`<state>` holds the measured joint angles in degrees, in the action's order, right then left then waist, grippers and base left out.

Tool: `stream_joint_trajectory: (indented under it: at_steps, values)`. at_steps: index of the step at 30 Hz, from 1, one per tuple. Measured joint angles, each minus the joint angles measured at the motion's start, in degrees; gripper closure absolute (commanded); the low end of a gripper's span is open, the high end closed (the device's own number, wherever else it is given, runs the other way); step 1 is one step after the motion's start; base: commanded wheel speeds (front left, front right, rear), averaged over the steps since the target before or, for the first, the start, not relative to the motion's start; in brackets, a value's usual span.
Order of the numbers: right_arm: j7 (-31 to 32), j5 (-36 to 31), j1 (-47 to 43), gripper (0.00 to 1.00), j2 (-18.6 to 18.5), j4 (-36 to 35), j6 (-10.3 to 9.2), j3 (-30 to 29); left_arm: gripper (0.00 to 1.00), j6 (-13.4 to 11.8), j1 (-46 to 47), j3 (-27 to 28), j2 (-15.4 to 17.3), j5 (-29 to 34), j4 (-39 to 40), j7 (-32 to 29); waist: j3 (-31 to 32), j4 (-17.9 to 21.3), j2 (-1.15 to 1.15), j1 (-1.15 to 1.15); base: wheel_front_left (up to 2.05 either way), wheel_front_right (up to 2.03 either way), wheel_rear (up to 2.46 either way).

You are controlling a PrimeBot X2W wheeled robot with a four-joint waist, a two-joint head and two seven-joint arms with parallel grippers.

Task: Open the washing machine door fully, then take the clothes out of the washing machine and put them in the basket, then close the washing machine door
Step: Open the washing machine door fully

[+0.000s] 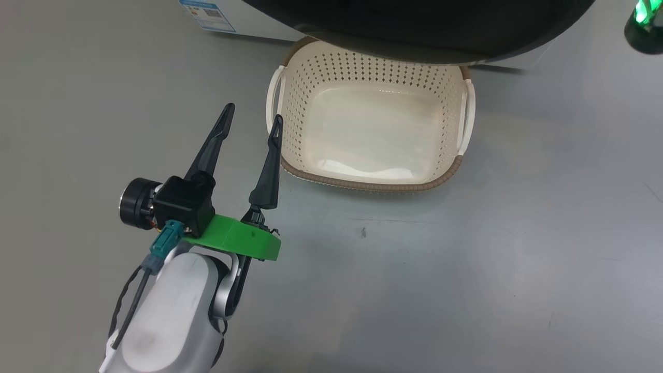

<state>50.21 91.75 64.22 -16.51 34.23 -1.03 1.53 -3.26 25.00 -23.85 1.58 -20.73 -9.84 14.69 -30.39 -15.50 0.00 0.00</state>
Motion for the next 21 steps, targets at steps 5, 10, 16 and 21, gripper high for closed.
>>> stream_joint_trajectory:
  at_steps: [5,10,16,21]
  values:
    - [1.2,0.3,-2.1,1.00,0.6,0.6,0.73,0.7,0.00,0.0,-0.1,0.1,0.0,0.1,-0.6,0.0,1.1,0.4,0.00,0.00,0.00,0.00,0.00]
    - [2.2,1.5,-4.3,1.00,2.2,0.9,2.12,0.8,0.00,0.0,-0.3,0.3,0.0,0.1,-1.0,0.0,2.5,1.1,0.00,0.00,0.00,0.00,0.00]
    - [3.4,2.1,-6.9,1.00,3.8,1.2,3.58,1.4,0.00,0.0,-0.7,0.4,0.0,0.5,-2.1,0.0,4.3,1.6,0.00,0.00,0.00,0.00,0.00]
    - [4.0,2.5,-9.3,1.00,5.2,1.7,4.52,2.2,0.00,0.0,-1.8,0.8,0.0,1.1,-2.9,0.0,5.9,2.0,0.00,0.00,0.00,0.00,0.00]
